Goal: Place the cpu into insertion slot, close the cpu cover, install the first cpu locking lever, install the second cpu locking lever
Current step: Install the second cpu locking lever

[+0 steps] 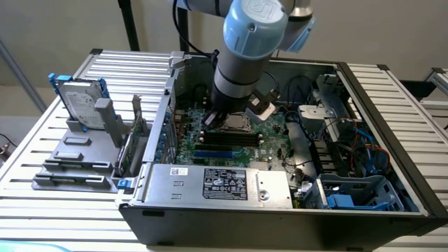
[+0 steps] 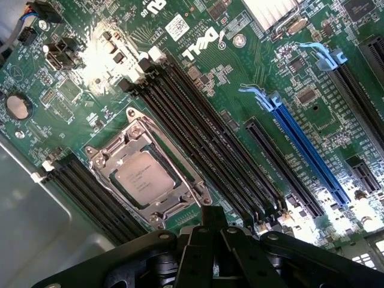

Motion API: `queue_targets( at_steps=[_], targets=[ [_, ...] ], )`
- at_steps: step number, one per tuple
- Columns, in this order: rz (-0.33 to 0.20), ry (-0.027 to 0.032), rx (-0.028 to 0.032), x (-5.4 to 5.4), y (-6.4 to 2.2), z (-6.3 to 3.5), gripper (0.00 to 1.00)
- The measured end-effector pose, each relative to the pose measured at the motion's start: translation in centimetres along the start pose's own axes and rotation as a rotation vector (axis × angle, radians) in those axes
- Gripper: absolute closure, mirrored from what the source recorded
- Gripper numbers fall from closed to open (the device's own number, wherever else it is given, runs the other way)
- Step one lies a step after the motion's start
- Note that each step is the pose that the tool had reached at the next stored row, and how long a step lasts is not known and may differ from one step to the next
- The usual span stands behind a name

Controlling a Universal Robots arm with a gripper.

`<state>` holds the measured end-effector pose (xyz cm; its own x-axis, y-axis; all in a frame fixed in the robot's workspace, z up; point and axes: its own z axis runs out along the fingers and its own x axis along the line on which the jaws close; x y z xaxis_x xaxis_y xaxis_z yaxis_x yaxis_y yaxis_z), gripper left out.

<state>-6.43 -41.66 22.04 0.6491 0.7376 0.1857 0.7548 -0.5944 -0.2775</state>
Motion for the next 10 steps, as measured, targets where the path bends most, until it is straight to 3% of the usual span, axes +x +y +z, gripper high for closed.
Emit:
queue_targets(
  at_steps=[3, 10],
  targets=[
    [-0.001, 0.0024, -0.0023, 0.0, -0.11, 0.31, 0.89],
    [-0.008, 0.0147, -0.0171, -0.3, -0.30, 1.13, 0.89]
  ],
)
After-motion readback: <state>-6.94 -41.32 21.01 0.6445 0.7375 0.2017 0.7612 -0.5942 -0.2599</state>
